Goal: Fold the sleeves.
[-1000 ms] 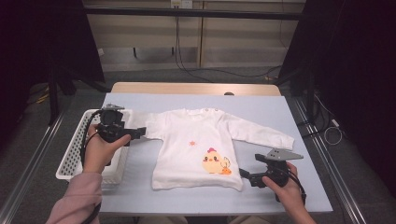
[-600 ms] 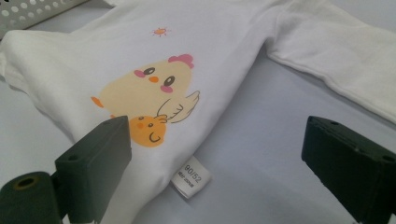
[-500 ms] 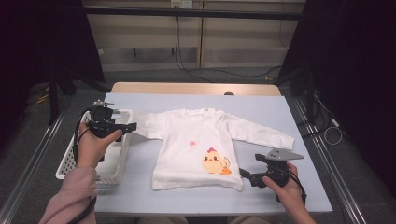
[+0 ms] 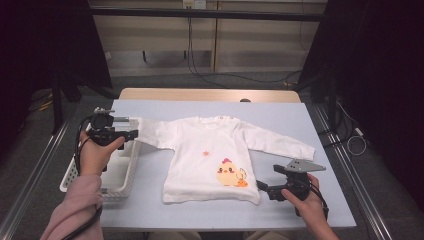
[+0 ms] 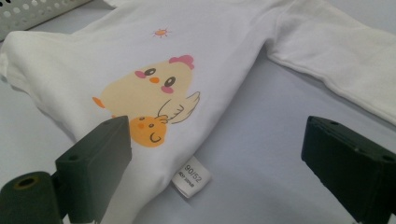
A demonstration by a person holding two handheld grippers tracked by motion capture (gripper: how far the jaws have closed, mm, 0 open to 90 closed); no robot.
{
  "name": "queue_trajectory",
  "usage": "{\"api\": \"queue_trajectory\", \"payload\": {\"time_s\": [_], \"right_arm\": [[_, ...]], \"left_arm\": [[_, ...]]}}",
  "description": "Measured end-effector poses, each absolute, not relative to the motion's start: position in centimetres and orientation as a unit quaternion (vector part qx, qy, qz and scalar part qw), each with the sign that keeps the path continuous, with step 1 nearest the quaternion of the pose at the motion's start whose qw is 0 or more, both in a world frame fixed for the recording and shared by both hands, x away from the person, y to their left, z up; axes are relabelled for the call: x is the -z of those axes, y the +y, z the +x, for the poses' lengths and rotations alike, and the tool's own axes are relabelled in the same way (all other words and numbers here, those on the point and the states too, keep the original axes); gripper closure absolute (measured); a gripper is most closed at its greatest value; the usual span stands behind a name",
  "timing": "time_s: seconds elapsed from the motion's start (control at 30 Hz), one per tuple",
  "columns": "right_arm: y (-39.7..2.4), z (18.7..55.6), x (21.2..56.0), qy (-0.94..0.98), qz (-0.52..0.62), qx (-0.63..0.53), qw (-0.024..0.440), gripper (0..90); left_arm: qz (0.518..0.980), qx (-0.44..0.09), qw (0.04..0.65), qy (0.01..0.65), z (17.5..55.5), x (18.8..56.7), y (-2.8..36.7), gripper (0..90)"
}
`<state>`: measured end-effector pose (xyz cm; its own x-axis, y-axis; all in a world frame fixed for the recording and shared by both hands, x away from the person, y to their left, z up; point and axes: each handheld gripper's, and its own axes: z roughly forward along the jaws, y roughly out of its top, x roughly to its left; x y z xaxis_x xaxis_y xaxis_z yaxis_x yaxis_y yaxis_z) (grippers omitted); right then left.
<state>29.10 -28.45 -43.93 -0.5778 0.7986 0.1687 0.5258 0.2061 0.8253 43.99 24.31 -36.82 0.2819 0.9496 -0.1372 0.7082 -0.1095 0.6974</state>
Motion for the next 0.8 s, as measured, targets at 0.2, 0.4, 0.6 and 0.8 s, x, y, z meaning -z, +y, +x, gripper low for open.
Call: {"api": "queue_trajectory", "payload": {"time_s": [0.2,0.4,0.6,0.8], "right_arm": [[-28.4,29.1,44.0,0.763,0.433,-0.455,0.15,8.3],[-28.5,29.1,43.9,0.762,0.434,-0.456,0.149,8.3],[-28.5,29.1,43.9,0.761,0.434,-0.457,0.152,8.3],[-28.6,29.1,43.9,0.76,0.435,-0.458,0.152,8.3]], "left_arm": [[0.719,-0.184,0.332,0.583,44.4,37.3,25.0,13.2],[0.714,-0.176,0.326,0.594,44.8,38.1,25.3,13.2],[0.707,-0.177,0.321,0.604,45.1,38.6,25.2,13.3],[0.704,-0.176,0.318,0.61,45.5,39.2,25.4,13.2]]}}
